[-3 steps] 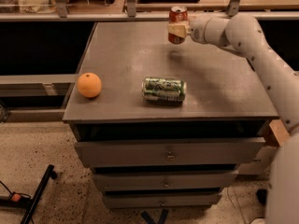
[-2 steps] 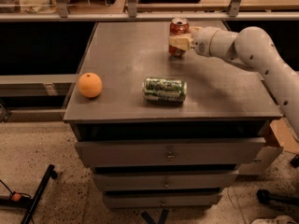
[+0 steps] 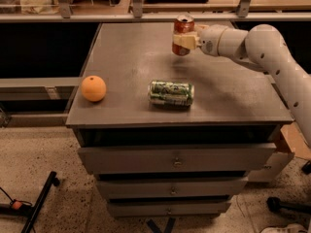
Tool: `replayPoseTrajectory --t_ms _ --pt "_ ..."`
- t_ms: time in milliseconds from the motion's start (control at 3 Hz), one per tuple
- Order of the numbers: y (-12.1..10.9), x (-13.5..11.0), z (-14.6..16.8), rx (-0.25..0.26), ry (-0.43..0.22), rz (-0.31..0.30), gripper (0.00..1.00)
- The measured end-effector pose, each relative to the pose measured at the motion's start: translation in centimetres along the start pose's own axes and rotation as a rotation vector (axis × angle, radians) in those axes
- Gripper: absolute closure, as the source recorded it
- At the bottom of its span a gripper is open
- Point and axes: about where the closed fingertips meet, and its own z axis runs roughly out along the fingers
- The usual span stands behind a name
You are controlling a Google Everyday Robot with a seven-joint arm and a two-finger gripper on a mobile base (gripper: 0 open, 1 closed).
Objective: Move coke can near green can
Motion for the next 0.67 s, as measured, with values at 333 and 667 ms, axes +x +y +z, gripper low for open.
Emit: replayPoseTrajectory --t_ms 333,667 --pt "2.6 -2.1 -1.5 -0.084 -0.024 0.013 1.0" --pt "5.2 -2.6 -3.8 -0.157 0.024 0.005 1.0"
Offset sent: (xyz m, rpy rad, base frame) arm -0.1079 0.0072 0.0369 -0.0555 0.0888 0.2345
